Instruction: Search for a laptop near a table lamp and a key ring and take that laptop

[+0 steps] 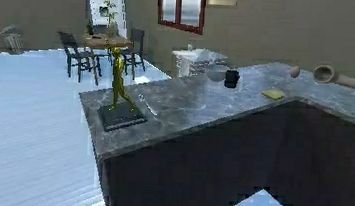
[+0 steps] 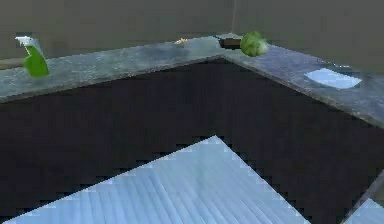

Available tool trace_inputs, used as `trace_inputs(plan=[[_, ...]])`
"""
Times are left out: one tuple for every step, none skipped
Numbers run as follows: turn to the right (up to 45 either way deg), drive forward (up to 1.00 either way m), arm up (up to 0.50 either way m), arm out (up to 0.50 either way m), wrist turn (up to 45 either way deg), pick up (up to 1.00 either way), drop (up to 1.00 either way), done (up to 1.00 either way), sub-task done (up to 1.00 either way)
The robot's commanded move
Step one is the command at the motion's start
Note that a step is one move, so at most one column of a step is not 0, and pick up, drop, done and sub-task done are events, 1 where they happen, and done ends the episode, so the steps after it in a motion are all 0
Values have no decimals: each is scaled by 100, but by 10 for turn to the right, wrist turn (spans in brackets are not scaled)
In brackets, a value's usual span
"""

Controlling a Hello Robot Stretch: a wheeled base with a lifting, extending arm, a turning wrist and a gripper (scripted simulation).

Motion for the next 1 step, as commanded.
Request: trace_inputs(plan=[[-450, 0, 0, 0, 0, 0, 0, 0, 0]])
